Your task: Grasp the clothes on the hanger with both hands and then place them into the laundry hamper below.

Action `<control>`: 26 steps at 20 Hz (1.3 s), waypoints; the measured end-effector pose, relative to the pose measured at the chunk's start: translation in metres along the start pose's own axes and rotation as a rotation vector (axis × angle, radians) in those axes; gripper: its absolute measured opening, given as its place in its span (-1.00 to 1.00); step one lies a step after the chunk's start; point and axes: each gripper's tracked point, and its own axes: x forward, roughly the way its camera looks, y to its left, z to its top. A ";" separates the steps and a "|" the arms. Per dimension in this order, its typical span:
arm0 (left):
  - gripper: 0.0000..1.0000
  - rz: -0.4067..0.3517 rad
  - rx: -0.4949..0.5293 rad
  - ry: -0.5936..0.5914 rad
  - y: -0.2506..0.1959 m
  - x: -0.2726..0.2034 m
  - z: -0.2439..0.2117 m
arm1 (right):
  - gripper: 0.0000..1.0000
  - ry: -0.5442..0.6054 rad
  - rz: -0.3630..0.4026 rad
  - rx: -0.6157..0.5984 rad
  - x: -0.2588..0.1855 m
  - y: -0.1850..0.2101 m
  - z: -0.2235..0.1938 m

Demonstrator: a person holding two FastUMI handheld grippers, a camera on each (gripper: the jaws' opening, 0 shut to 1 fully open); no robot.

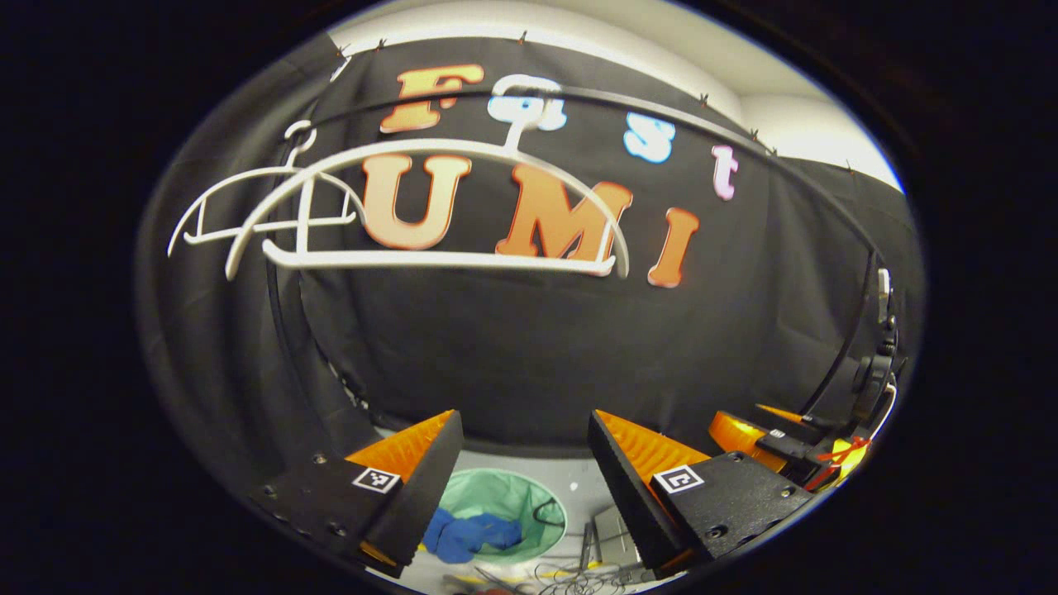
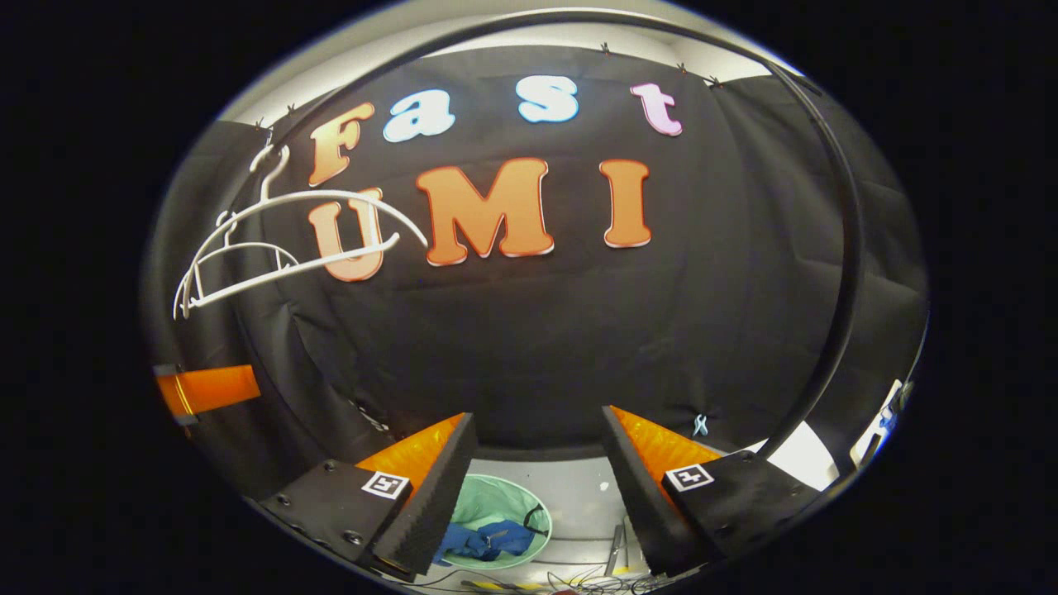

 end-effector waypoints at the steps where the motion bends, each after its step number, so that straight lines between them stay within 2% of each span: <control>1: 0.93 -0.006 -0.008 -0.057 -0.006 -0.003 0.018 | 0.95 -0.038 -0.011 -0.013 -0.004 -0.005 0.014; 5: 0.84 0.018 0.022 -0.160 -0.014 -0.014 0.054 | 0.94 -0.144 -0.002 -0.037 -0.024 -0.006 0.062; 7: 0.86 0.030 0.024 -0.184 -0.012 -0.016 0.055 | 0.79 -0.190 0.003 -0.054 -0.031 -0.006 0.079; 8: 0.86 0.039 0.025 -0.194 -0.011 -0.016 0.056 | 0.79 -0.203 0.008 -0.059 -0.034 -0.006 0.084; 9: 0.86 0.052 0.028 -0.200 -0.010 -0.016 0.056 | 0.89 -0.210 0.014 -0.061 -0.037 -0.007 0.088; 10: 0.86 0.065 0.032 -0.205 -0.009 -0.016 0.056 | 1.00 -0.215 0.021 -0.060 -0.041 -0.007 0.090; 11: 0.84 0.073 0.034 -0.207 -0.009 -0.015 0.056 | 0.79 -0.216 0.027 -0.059 -0.045 -0.008 0.089; 12: 0.96 0.078 0.032 -0.210 -0.009 -0.015 0.058 | 0.89 -0.215 0.031 -0.059 -0.046 -0.009 0.088; 13: 0.96 0.081 0.027 -0.212 -0.009 -0.014 0.058 | 1.00 -0.212 0.034 -0.059 -0.046 -0.011 0.087; 14: 0.96 0.083 0.020 -0.213 -0.009 -0.015 0.059 | 1.00 -0.212 0.039 -0.059 -0.045 -0.013 0.086; 15: 0.96 0.089 0.015 -0.212 -0.008 -0.014 0.060 | 0.94 -0.211 0.041 -0.062 -0.045 -0.013 0.087; 16: 0.90 0.095 0.011 -0.210 -0.007 -0.013 0.059 | 0.79 -0.211 0.045 -0.069 -0.044 -0.014 0.087; 18: 0.90 0.121 0.010 -0.206 -0.003 -0.013 0.057 | 0.79 -0.215 0.058 -0.079 -0.044 -0.014 0.087; 19: 0.86 0.136 0.014 -0.200 -0.001 -0.012 0.055 | 0.94 -0.218 0.066 -0.078 -0.043 -0.014 0.087; 20: 0.90 0.149 0.020 -0.191 0.001 -0.011 0.053 | 0.82 -0.218 0.076 -0.075 -0.041 -0.013 0.087; 24: 0.86 0.181 0.029 -0.179 0.013 -0.019 0.047 | 0.94 -0.217 0.097 -0.083 -0.041 -0.004 0.085; 25: 0.86 0.181 0.031 -0.182 0.018 -0.025 0.045 | 0.79 -0.224 0.092 -0.094 -0.043 -0.001 0.086; 26: 0.86 0.185 0.034 -0.185 0.022 -0.032 0.047 | 0.79 -0.230 0.089 -0.103 -0.045 0.002 0.087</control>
